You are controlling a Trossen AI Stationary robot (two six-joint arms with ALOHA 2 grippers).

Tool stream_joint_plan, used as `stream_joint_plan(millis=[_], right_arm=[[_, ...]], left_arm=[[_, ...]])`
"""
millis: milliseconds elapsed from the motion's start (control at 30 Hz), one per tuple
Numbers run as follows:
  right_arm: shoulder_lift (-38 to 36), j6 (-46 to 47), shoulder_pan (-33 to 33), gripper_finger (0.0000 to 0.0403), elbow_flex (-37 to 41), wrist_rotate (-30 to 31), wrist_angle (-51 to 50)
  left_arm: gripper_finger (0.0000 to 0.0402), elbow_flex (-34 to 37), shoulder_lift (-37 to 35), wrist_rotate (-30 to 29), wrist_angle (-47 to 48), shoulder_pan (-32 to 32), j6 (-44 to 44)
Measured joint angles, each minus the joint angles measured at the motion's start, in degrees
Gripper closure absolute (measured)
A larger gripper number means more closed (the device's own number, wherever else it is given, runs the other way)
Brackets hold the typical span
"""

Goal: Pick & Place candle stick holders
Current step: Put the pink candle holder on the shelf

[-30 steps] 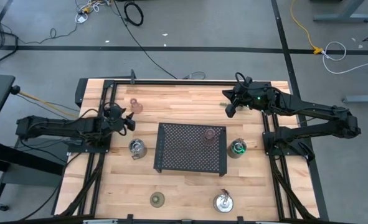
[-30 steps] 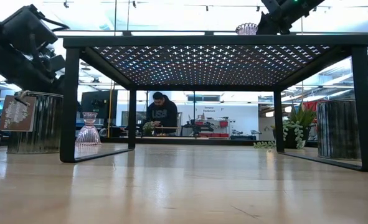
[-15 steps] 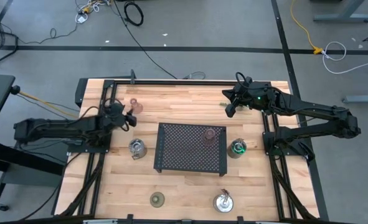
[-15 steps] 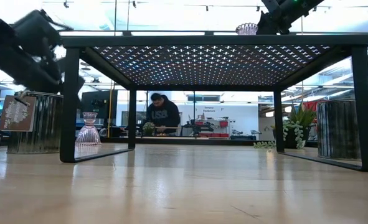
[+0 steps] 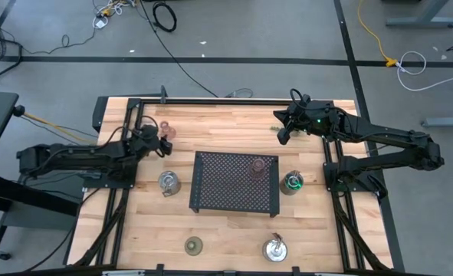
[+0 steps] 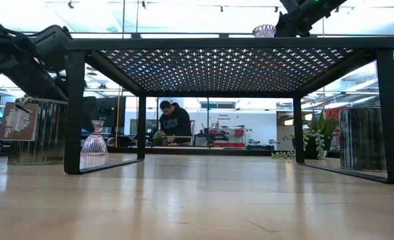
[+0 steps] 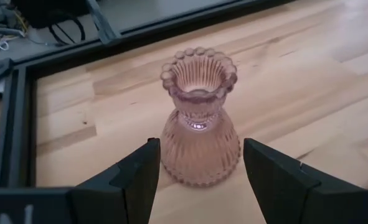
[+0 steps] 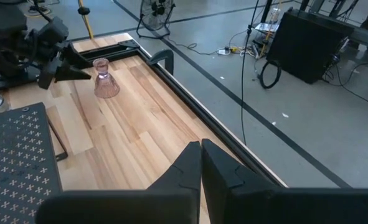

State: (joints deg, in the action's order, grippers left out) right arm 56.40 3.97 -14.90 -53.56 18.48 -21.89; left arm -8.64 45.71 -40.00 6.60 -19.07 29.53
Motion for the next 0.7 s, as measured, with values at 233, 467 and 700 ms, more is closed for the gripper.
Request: stream_joint_plan(millis=[233, 467, 700], right_arm=[[0.00, 0.00, 0.00, 0.0389, 0.00, 0.02, 0.00], [0.00, 0.28, 0.00, 0.0389, 0.00, -0.05, -0.02], [0.00, 1.19, 0.00, 0.0389, 0.00, -0.05, -0.02]], left_arm=[[0.0168, 0.00, 3.62, 3.71, -7.58, -2.55, -3.89], [0.0167, 0.00, 6.67, 8.86, -12.27, -6.85, -5.93], [0.0167, 0.00, 11.47, 10.18, -19.65, -9.69, -9.29]])
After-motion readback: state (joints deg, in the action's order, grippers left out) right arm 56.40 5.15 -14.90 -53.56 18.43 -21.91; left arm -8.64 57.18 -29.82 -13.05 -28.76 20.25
